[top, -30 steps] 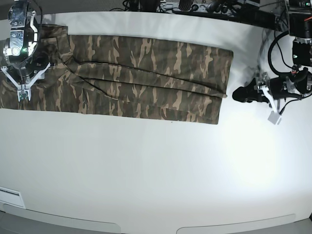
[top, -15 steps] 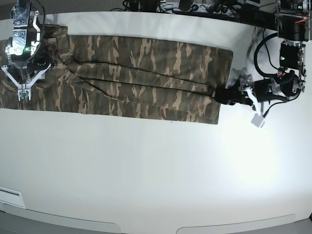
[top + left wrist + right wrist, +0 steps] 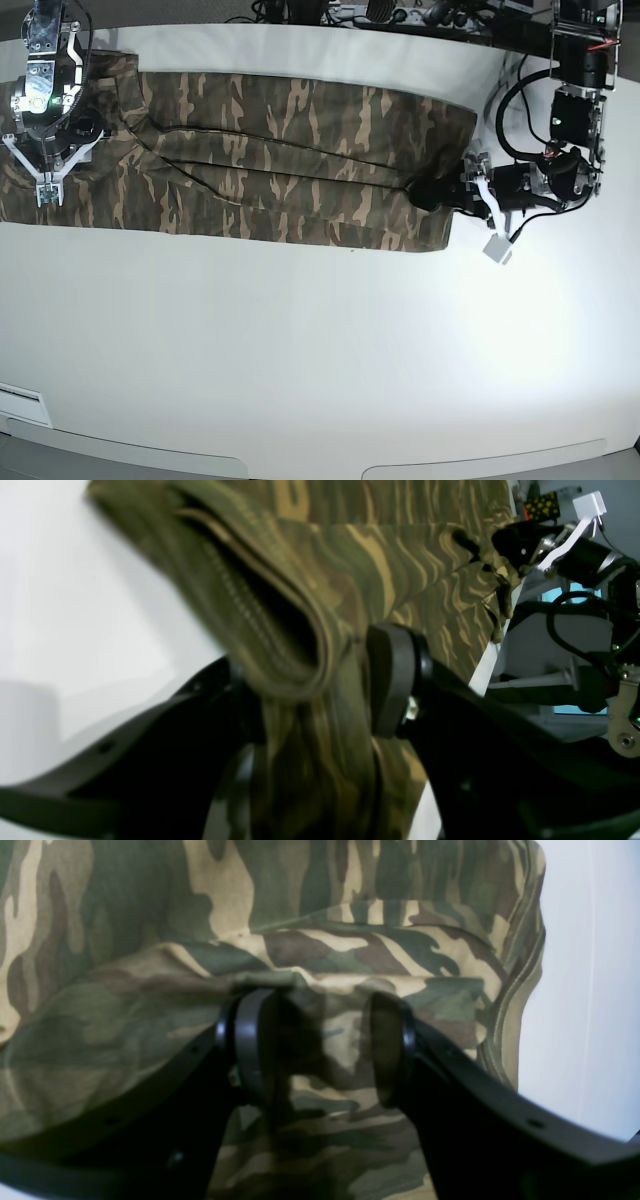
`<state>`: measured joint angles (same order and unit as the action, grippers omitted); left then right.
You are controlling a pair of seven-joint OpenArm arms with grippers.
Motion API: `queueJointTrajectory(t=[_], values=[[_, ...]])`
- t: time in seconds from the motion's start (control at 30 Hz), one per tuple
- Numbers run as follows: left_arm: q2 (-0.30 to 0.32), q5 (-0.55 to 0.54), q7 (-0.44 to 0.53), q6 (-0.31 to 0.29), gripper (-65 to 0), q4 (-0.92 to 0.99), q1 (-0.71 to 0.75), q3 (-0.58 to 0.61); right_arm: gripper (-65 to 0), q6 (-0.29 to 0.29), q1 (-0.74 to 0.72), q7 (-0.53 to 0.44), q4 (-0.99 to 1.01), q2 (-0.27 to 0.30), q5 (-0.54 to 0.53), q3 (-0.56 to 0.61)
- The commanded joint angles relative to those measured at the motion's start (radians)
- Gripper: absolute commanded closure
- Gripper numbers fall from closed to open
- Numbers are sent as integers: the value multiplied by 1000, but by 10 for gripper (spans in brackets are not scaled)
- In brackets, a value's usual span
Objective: Fold the T-shirt properly
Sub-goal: 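Grasp the strip's end with the left gripper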
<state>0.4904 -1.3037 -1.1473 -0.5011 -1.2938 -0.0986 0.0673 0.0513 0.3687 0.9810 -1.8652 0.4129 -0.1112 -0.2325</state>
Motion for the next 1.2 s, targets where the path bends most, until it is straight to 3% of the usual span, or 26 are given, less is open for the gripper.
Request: queueJointTrajectory(t=[0.0,0.1,0.2,0.63,0.8,0.87,0.93,1.0,1.03,1.1,1.17], values=[[-11,31,-41,23,-316,3,6,11,-324,-3,0,8,-11,14,13,-6],[-34,48,-34,19,-234,3,6,11,-324,-3,0,10,-11,14,14,-6],[-43,79,-33,20,0,3,3,11,-324,-3,0,10,-11,14,16,-6],[-32,123,-29,24,0,3,-2,-98,-323,-2,0,-1,-127,31,16,-6],[24,119,-26,24,0,3,-2,-164,-299,-27,0,-13,-169,45,64,-6],[50,117,-27,24,0,3,-2,-182,-255,-25,0,-17,-170,50,62,-6],[72,113,-26,24,0,3,-2,-197,-172,-10,0,-23,-170,50,47,-6],[90,87,-27,23,0,3,-2,-206,-29,47,0,-37,-170,50,-16,-6],[98,77,-27,23,0,3,-2,-206,0,83,0,-49,-170,50,-48,-6],[108,56,-29,9,0,3,-2,-206,0,142,0,-82,-164,50,-89,-6],[114,26,-43,-3,0,3,-2,-206,0,164,0,-115,-145,50,-95,-6]])
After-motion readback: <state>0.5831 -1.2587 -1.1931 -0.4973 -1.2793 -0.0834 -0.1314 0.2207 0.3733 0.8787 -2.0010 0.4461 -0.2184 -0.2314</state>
